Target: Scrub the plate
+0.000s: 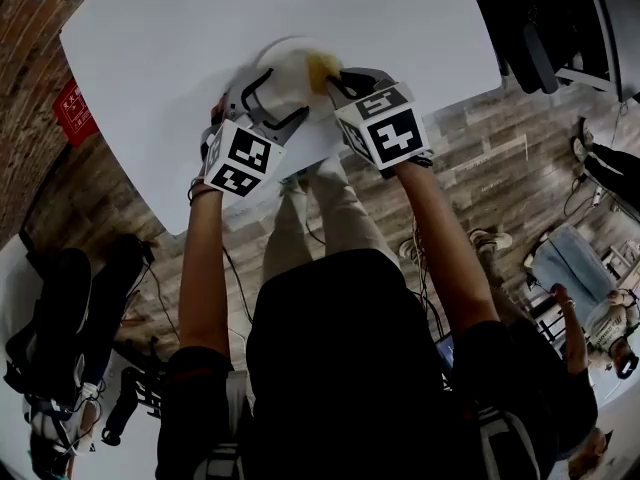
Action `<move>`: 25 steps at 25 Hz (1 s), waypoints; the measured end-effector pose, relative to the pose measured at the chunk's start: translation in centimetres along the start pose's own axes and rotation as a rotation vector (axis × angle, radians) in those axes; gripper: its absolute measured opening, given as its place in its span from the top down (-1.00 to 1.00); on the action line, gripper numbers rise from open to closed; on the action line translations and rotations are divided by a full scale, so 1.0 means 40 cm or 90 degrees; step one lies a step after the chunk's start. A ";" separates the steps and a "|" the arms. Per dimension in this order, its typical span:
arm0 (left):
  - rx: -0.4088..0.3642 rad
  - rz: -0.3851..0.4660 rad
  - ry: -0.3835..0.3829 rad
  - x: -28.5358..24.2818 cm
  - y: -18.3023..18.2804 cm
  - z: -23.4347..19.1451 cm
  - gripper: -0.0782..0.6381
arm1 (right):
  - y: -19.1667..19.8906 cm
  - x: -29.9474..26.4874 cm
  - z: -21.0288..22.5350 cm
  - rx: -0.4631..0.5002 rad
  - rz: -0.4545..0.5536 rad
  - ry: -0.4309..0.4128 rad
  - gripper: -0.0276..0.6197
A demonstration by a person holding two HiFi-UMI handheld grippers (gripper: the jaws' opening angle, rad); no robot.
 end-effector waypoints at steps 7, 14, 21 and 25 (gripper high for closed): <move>0.000 0.001 -0.001 0.000 0.001 -0.002 -0.18 | 0.011 0.017 0.035 -0.016 0.004 0.014 0.80; 0.001 -0.002 -0.002 -0.001 0.002 -0.002 -0.18 | 0.024 0.024 0.028 -0.021 0.004 0.013 0.80; 0.002 -0.010 -0.003 0.003 0.009 -0.009 -0.18 | 0.033 0.022 -0.001 -0.021 0.001 -0.001 0.80; 0.001 -0.017 -0.001 0.002 0.009 -0.013 -0.18 | 0.041 0.025 -0.029 -0.015 -0.004 -0.015 0.80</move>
Point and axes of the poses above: the fingertips, and each gripper's own axes: x backward along the fingers, z to its right, y out of its underside, the point moved 3 cm from there along x, backward along the fingers, and after that the axes turned 2 degrees about y, right-handed, at the moved point
